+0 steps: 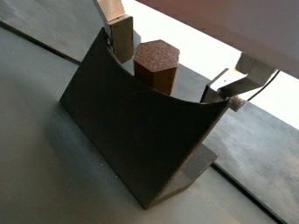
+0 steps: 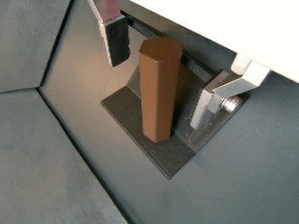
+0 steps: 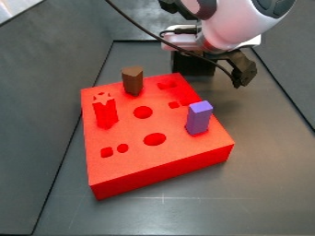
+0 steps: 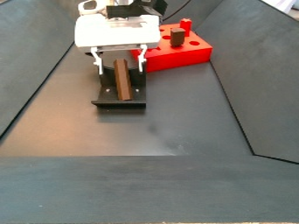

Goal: Pick up the hexagon object. Move up. Place the hexagon object on the fixture. Regrasp the hexagon object. Move to above the board. Insert the hexagon object.
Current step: Regrasp the hexagon object, then move to above the board.

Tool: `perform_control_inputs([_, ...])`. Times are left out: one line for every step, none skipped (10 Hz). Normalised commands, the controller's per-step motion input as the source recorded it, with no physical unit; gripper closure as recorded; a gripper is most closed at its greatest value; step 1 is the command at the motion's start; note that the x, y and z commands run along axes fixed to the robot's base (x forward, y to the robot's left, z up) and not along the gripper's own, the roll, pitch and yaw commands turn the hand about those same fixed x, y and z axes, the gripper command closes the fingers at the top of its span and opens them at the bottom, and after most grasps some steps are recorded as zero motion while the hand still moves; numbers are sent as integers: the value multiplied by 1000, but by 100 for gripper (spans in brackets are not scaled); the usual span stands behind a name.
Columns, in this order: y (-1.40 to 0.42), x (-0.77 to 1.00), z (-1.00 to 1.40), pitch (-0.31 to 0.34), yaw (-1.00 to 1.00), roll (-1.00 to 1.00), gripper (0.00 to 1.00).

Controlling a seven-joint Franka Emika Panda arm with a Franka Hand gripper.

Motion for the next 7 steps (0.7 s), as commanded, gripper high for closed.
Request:
perform_control_inputs([-3,12,-180,-3,-6,47,0])
perform_control_inputs([0,0,0,0,0,0,100])
perform_control_inputs([67,191,1000,-64,-237,72,100])
perform_control_inputs([67,187,1000,-51,-241,66,100])
perform_control_inputs([65,174,1000,-2,-229,51,100])
perform_control_inputs([64,162,1000,47,-191,41,100])
perform_control_inputs([63,156,1000,81,-160,31,100])
